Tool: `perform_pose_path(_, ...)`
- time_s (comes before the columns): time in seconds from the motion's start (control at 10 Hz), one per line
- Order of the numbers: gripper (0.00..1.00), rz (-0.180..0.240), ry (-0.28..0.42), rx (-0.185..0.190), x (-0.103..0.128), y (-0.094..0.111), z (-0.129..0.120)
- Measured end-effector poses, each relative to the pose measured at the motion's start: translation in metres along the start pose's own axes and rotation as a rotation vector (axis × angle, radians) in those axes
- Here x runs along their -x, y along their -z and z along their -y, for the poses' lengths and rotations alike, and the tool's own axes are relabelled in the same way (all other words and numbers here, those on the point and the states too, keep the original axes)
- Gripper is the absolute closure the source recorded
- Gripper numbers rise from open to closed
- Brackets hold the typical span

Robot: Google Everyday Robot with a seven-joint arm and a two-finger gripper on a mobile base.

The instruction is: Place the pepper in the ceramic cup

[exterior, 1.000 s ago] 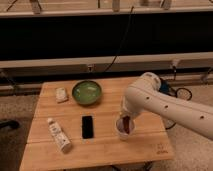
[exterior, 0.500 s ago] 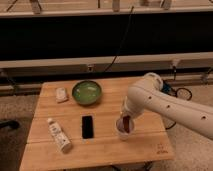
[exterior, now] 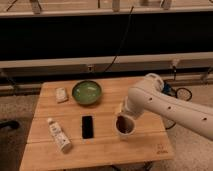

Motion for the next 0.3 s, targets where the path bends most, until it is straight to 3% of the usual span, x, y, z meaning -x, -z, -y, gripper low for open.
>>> perform_pose_path(0.3,0.20,-0.016,0.010,-0.007,-0.0010,0.0065,-0.0006)
